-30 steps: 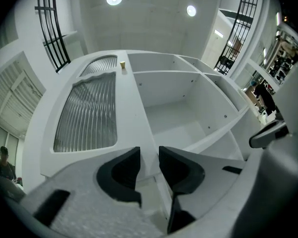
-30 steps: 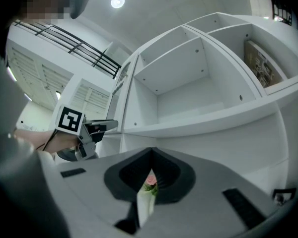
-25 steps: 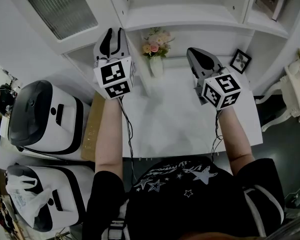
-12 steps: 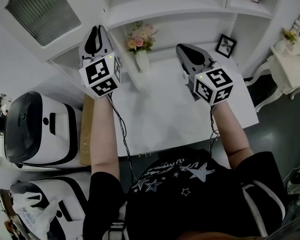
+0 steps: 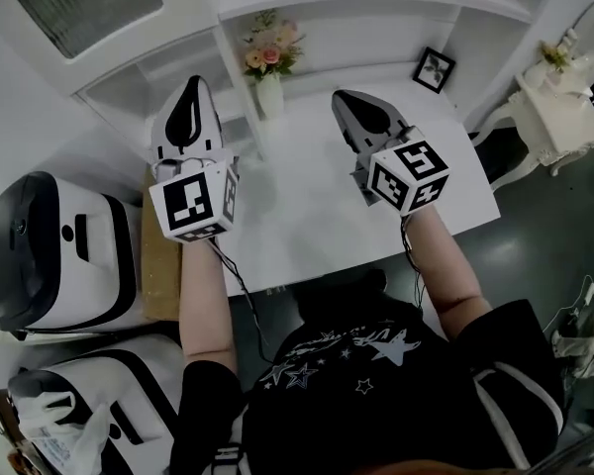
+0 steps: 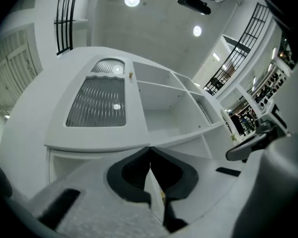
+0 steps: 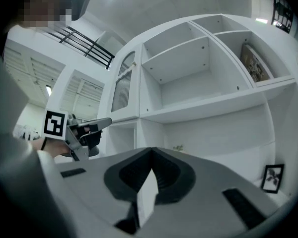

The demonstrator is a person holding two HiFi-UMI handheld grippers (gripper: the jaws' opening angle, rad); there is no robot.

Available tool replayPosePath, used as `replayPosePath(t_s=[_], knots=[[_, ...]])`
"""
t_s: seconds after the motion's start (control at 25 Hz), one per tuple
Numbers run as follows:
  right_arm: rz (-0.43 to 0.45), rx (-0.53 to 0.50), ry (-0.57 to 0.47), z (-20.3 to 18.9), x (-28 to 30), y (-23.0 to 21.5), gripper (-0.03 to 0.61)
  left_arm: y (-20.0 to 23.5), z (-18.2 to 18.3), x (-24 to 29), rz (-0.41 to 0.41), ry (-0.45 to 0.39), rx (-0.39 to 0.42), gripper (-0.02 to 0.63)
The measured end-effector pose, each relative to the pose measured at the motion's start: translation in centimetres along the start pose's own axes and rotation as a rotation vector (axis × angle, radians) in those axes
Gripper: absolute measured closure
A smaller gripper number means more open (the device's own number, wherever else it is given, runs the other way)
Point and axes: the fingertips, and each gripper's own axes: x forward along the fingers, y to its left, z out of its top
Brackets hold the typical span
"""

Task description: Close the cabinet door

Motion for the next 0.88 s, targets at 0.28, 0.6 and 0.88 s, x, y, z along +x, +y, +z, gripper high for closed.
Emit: replayPosePath(t_s=[0.28,0.6,0.88], knots=[[0.138,0.041,0.033,-2.5,0.2,3.1,0.574,-2.6,-3.5,-7.4,0.034,0.124,-0.029,0.604],[0.307,0.063,0.043,-3.1,-1.6,2.2,0.574,-7.1,-5.6,-12.3,0.177,0.266,-0.039,0.606],[0.441,0.034,0.083,-4.4,-6.6,-1.7,0.574,-15.9,-6.3,-15.8,0.293,0.357,-0.075,0.606]])
